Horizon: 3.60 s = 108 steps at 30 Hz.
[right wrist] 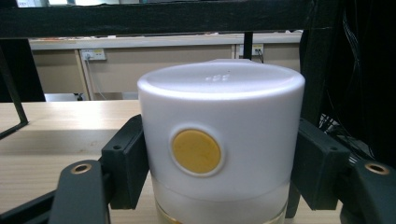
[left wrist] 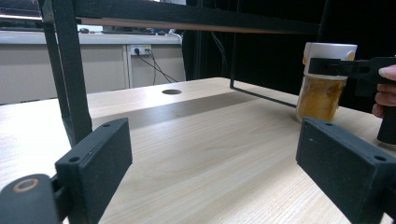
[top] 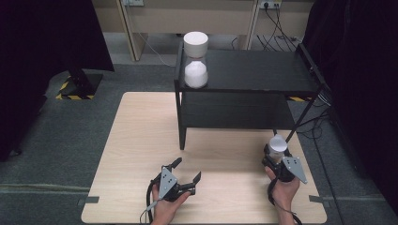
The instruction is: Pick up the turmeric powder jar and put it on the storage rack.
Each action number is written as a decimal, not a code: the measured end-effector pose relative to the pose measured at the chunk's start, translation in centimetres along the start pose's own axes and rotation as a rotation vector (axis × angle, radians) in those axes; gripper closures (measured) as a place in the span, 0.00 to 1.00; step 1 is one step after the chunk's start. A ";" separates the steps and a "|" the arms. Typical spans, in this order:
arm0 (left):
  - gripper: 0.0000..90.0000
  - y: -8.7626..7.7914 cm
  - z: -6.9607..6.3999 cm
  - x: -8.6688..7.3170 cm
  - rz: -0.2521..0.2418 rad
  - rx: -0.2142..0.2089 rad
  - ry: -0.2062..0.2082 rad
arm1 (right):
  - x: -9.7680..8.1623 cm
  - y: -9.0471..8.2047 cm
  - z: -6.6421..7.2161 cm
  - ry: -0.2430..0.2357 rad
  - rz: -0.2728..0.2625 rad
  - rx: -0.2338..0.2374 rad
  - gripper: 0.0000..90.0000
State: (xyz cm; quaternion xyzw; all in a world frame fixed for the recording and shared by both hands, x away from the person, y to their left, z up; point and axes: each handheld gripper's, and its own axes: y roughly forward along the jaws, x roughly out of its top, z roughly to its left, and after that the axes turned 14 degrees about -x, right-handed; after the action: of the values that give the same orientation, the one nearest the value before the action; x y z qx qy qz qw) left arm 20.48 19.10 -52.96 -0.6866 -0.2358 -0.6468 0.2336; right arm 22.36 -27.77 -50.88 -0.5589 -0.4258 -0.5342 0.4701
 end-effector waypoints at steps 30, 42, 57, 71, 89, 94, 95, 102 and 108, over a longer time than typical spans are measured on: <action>0.11 0.0 0.0 0.0 0.001 0.000 0.006 | 3.5 -3.0 -0.7 0.070 -0.148 0.096 0.34; 0.11 0.0 0.0 0.0 0.001 0.001 0.005 | 5.7 -3.6 -0.8 0.079 -0.192 0.110 0.34; 0.11 0.0 -0.1 0.0 0.002 0.002 0.005 | 8.7 -3.7 -0.9 0.076 -0.233 0.120 0.34; 0.10 0.1 -0.1 0.0 0.001 0.002 0.005 | 11.7 -3.0 -0.8 0.092 -0.246 0.134 0.34; 0.10 0.1 -0.1 0.1 0.005 0.000 0.009 | 14.0 -2.7 -0.7 0.095 -0.264 0.139 0.34; 0.11 0.1 -0.1 0.0 0.004 0.000 0.011 | 15.0 -2.6 -0.7 0.092 -0.274 0.135 0.34; 0.11 0.1 -0.1 0.0 0.004 0.000 0.011 | 15.3 -2.6 -0.7 0.090 -0.275 0.134 0.34; 0.10 0.1 -0.1 0.0 0.004 0.001 0.009 | 16.3 -2.4 -0.6 0.090 -0.280 0.132 0.34; 0.10 0.1 -0.1 0.1 0.006 0.000 0.010 | 17.2 -2.1 -0.5 0.087 -0.278 0.135 0.34</action>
State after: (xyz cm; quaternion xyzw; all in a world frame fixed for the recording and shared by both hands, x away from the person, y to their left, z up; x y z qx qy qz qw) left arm 20.46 18.97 -52.90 -0.6839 -0.2325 -0.6497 0.2367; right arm 21.37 -28.26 -33.61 -0.4381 -0.5130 -0.5881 0.4462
